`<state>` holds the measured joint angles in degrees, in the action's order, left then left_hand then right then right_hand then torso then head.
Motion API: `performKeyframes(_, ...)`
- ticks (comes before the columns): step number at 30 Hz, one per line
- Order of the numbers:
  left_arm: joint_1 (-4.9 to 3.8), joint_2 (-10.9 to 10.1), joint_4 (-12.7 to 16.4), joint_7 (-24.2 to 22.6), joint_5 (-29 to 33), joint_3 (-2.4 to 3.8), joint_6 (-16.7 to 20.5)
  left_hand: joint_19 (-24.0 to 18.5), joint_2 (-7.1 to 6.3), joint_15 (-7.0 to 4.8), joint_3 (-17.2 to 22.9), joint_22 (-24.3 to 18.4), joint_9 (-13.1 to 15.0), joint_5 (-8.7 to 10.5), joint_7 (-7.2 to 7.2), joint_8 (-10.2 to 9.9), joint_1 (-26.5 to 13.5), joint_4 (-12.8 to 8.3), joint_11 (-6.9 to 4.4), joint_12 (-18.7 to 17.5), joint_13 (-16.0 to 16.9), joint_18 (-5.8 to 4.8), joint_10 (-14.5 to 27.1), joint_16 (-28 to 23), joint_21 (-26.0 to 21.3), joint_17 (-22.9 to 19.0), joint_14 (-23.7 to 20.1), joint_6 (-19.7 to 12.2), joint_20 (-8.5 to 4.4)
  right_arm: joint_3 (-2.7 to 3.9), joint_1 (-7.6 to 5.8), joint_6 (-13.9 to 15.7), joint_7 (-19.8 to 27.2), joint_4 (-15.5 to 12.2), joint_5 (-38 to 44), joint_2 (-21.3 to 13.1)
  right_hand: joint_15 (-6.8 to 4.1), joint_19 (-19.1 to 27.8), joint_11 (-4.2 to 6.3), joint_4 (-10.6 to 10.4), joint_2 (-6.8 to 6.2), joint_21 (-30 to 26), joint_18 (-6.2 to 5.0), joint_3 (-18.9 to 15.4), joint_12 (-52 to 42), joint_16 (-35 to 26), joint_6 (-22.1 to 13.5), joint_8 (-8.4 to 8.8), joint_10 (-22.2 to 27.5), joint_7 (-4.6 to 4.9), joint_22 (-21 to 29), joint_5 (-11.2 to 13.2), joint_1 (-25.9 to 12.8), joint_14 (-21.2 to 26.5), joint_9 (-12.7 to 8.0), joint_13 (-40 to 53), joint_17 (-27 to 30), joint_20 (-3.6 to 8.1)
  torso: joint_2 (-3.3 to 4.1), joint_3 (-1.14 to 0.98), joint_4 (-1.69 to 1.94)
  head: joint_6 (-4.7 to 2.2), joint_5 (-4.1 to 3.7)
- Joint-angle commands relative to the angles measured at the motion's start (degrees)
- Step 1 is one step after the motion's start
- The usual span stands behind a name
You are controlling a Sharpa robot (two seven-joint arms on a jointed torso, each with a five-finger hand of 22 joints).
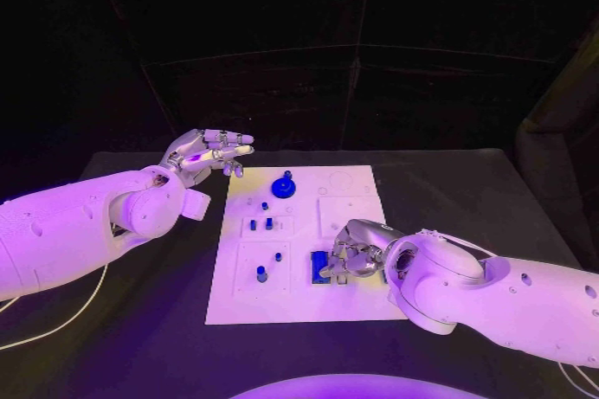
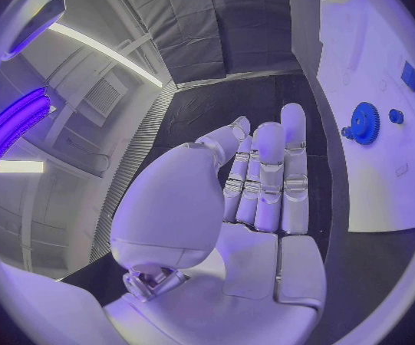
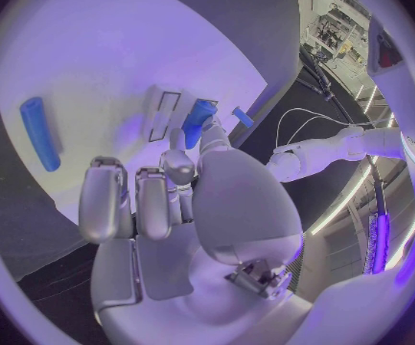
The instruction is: Assemble the parts on the task board
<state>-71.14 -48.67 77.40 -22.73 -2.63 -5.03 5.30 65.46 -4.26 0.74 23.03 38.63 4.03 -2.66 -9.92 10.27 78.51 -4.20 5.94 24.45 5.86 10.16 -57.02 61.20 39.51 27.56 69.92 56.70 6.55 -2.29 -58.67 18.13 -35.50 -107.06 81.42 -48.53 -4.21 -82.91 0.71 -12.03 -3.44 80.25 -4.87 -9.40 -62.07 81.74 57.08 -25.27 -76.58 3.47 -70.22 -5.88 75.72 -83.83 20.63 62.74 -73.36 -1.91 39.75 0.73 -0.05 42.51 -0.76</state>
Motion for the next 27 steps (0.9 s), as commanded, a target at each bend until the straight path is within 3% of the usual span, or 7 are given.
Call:
performKeyframes(1, -0.07, -0.06, 0.09, -0.38, 0.19, 0.02, -0.65, 0.15, -0.16, 0.22, -0.16, -0.10, -0.07, -0.25, 0.00, 0.34, -0.60, -0.16, -0.05, 0.18, -0.10, 0.28, 0.40, 0.32, -0.35, -0.05, -0.32, -0.20, 0.08, 0.00, -0.06, -0.59, 1.39, -0.36, -0.49, -0.35, -0.31, 0.15, -0.10, -0.18, -0.09, 0.12, 1.00, -0.61, 0.46, 0.07, -0.31, -0.14, 0.00, 0.31, 0.15, 0.37, 0.10, -3.15, 0.07, -0.25, 0.18, 0.18, 0.00, -0.01, 0.01, 0.04, 0.02)
performKeyframes(5, -0.07, -0.15, 0.13, -0.41, 0.19, 0.01, -0.61, 0.15, -0.16, 0.22, -0.16, -0.10, -0.07, -0.25, 0.00, 0.34, -0.60, -0.16, -0.05, 0.18, -0.10, 0.28, 0.40, 0.32, -0.35, -0.05, -0.32, -0.20, 0.08, 0.00, -0.06, 3.16, 2.27, -0.96, -1.12, -1.96, -0.12, 0.18, -0.34, -0.85, 0.08, 0.12, 1.02, -1.41, 0.57, 0.03, -1.30, 0.42, 0.12, 0.59, 0.11, 0.08, -0.77, -3.15, -0.03, -0.22, 0.15, 0.03, -0.02, -0.02, -0.01, 0.00, 0.02)
performKeyframes(10, -0.07, -0.20, 0.12, -0.52, 0.19, 0.00, -0.49, 0.15, -0.11, 0.22, -0.14, -0.11, -0.06, -0.26, 0.02, 0.40, -0.61, -0.19, -0.07, 0.28, -0.11, 0.29, 0.46, 0.26, -0.38, -0.25, -0.39, -0.22, 0.09, 0.02, -0.41, 6.25, 5.15, -2.87, -5.40, -7.07, 0.26, 0.11, -0.84, -1.36, 1.51, 0.22, 1.05, -1.66, 0.52, 0.12, -3.07, 2.07, 0.08, 1.24, -0.11, -3.20, -0.41, -3.21, -0.56, -0.01, -0.12, -0.30, -0.06, -0.01, -0.04, -0.17, -0.25)
performKeyframes(17, -0.07, -0.06, 0.08, -0.72, 0.19, -0.02, -0.36, 0.14, -0.11, 0.21, -0.14, -0.12, -0.05, -0.25, 0.04, 0.43, -0.60, -0.21, -0.08, 0.31, -0.10, 0.29, 0.47, 0.17, -0.39, -0.45, -0.46, -0.19, 0.09, 0.01, -1.38, 3.09, 6.99, -4.38, -5.33, -13.00, 0.59, -0.04, -1.15, -0.85, 3.40, 0.48, 1.12, -1.64, 0.48, 0.29, -2.57, 3.92, -0.11, 1.61, -0.62, -6.81, 1.43, -3.28, -1.55, 0.27, -0.57, -0.68, -0.03, -0.09, -0.34, -0.47, -0.86)
performKeyframes(23, -0.06, 0.11, 0.22, -0.76, 0.20, -0.08, -0.47, 0.13, -0.09, 0.21, -0.14, -0.13, -0.03, -0.25, 0.08, 0.50, -0.62, -0.22, -0.10, 0.39, -0.10, 0.29, 0.45, 0.16, -0.41, -0.49, -0.50, -0.13, 0.09, -0.02, -1.53, 0.75, 5.41, -4.40, -1.69, -15.38, 0.41, -0.14, -0.88, -1.04, 3.42, 0.66, 1.17, -2.55, 0.50, 0.49, -0.78, 3.95, -0.33, 1.24, -0.98, -6.91, 1.20, -3.35, -1.50, 0.38, -1.04, -0.58, -0.13, -0.13, -0.52, -0.54, -1.51)
performKeyframes(27, -0.06, -0.05, 0.37, -0.82, 0.20, -0.58, -0.49, 0.13, -0.09, 0.21, -0.14, -0.13, -0.03, -0.25, 0.08, 0.50, -0.62, -0.22, -0.10, 0.39, -0.10, 0.29, 0.45, 0.16, -0.41, -0.49, -0.50, -0.13, 0.09, -0.04, -1.53, -0.54, 3.98, -4.14, 0.52, -16.08, 0.20, -0.12, -0.62, -1.67, 3.49, 0.65, 1.15, -3.42, 0.73, 0.47, 0.35, 3.77, -0.39, 0.90, -0.97, -6.79, 0.43, -3.34, -1.11, 0.30, -1.06, -0.41, -0.19, -0.21, -0.48, -0.57, -1.71)
